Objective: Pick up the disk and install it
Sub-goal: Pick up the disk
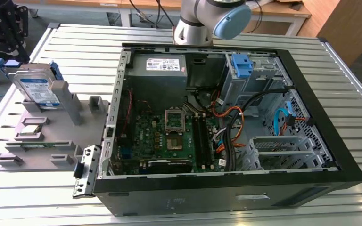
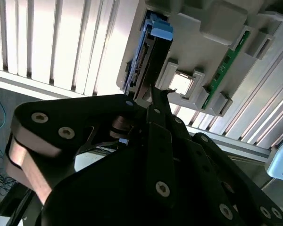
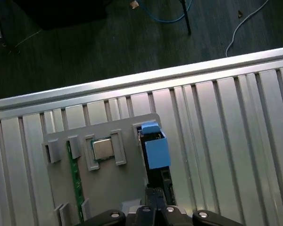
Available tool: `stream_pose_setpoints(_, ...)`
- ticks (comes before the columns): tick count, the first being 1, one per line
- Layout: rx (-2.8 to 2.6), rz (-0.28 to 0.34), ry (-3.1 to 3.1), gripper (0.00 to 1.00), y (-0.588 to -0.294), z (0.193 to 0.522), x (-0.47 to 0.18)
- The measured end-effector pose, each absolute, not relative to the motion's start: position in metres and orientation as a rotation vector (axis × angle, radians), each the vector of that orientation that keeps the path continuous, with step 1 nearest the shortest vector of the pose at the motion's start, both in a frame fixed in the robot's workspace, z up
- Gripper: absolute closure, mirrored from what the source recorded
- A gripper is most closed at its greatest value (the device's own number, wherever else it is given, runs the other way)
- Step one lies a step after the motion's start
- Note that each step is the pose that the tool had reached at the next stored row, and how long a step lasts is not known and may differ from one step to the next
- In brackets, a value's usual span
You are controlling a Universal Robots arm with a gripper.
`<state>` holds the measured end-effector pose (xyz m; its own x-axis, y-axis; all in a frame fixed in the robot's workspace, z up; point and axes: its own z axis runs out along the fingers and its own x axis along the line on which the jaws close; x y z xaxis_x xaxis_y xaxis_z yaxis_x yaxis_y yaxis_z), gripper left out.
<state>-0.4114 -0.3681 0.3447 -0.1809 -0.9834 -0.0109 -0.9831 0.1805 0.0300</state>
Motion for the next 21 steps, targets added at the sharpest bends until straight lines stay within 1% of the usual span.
stream_pose_setpoints(5, 2.091, -0.047, -2.328, 0.89, -0.3681, 0.3442, -0.4115)
stream_pose_setpoints(9, 2.114, -0.066, -2.322, 0.89, -0.3681, 0.3439, -0.4114)
stream_pose_setpoints(21, 2.115, -0.068, -2.322, 0.89, -0.3682, 0.3409, -0.4146)
